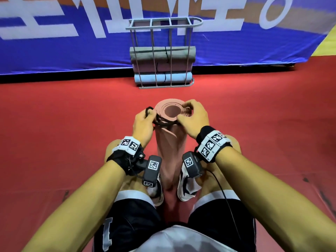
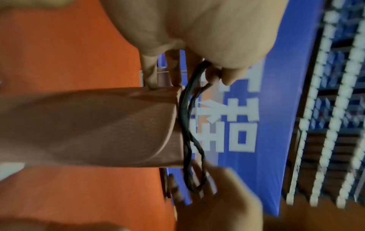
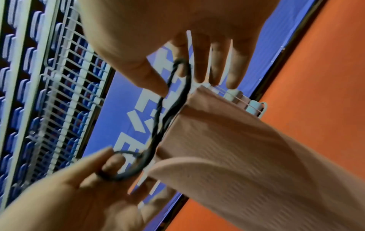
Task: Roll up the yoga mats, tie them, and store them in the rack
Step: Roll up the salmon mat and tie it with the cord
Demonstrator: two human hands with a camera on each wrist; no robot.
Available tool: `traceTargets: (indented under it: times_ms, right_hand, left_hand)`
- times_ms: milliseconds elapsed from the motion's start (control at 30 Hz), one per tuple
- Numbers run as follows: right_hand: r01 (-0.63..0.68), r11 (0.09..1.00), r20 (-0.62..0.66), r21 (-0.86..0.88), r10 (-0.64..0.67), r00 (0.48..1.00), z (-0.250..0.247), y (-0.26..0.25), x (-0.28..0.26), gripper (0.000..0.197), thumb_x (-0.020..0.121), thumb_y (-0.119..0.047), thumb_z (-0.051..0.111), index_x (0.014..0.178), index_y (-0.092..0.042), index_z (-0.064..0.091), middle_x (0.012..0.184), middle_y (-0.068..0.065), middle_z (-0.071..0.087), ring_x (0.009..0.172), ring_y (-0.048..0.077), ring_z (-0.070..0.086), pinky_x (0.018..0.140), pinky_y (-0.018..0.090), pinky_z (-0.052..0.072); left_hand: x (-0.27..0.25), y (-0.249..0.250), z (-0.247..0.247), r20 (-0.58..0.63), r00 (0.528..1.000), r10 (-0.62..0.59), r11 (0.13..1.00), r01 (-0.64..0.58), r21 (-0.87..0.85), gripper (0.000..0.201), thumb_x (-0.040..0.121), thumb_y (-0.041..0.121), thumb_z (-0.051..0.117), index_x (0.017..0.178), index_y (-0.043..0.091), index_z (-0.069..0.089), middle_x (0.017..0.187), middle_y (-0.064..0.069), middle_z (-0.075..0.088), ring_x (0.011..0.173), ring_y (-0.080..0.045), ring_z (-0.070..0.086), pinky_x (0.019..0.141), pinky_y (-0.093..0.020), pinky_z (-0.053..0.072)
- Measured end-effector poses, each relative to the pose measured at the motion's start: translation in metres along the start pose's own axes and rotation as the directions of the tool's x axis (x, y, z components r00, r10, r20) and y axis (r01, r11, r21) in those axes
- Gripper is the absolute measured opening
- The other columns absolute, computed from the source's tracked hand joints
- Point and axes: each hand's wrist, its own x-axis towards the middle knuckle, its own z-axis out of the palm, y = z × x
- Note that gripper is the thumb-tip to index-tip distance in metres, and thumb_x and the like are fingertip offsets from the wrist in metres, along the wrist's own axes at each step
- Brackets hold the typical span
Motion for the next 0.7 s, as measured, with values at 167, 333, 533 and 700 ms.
traceTargets:
  times_ms: [167, 333, 533, 700]
  right_hand:
    - [0.288, 0.904, 0.278, -0.316, -0.202, 0.939, 0.022, -0.015, -0.008, 0.037, 0.081, -0.045, 0.06, 0.108, -0.021, 0.068, 0.123, -0.002, 0.063, 0.118, 0.025, 0.054, 0.11, 0.037, 0.026]
    - [0.345, 0.883, 0.369, -0.317, -0.22, 0.903, 0.027, -0.021, -0.007, 0.018, 0.092, -0.031, 0.066, 0.084, -0.018, 0.058, 0.089, 0.005, 0.061, 0.093, 0.033, 0.058, 0.075, 0.039, 0.043]
    - [0.167, 0.982, 0.124, -0.092, -0.155, 0.98, 0.009, -0.023, 0.0, 0.023, 0.092, -0.025, 0.069, 0.078, -0.014, 0.054, 0.077, 0.007, 0.061, 0.077, 0.029, 0.052, 0.068, 0.034, 0.037]
    - [-0.084, 0.994, -0.071, -0.071, 0.079, 0.994, 0.007, 0.007, 0.005, 0.011, 0.096, -0.019, 0.058, 0.089, -0.012, 0.053, 0.078, 0.003, 0.056, 0.081, 0.031, 0.053, 0.067, 0.036, 0.034]
  left_hand:
    - [-0.01, 0.001, 0.002, 0.028, 0.994, 0.103, 0.991, -0.105, 0.084, 0.014, 0.086, 0.041, 0.056, 0.074, 0.035, 0.062, 0.098, 0.001, 0.051, 0.093, -0.02, 0.054, 0.093, -0.054, 0.047]
    - [-0.009, 0.002, -0.002, -0.007, 0.998, 0.059, 0.998, -0.06, -0.037, 0.018, 0.091, 0.028, 0.059, 0.076, 0.025, 0.067, 0.083, -0.004, 0.062, 0.082, -0.02, 0.061, 0.08, -0.046, 0.052]
    - [0.004, -0.018, -0.01, -0.172, 0.928, -0.33, 0.882, 0.239, -0.405, 0.025, 0.094, 0.005, 0.051, 0.071, 0.013, 0.056, 0.046, 0.001, 0.037, 0.049, -0.017, 0.052, 0.069, -0.044, 0.058]
    - [0.007, -0.036, -0.014, -0.147, 0.864, -0.482, 0.819, 0.385, -0.426, 0.022, 0.094, 0.005, 0.057, 0.073, 0.011, 0.052, 0.044, 0.002, 0.031, 0.047, -0.017, 0.044, 0.058, -0.04, 0.058]
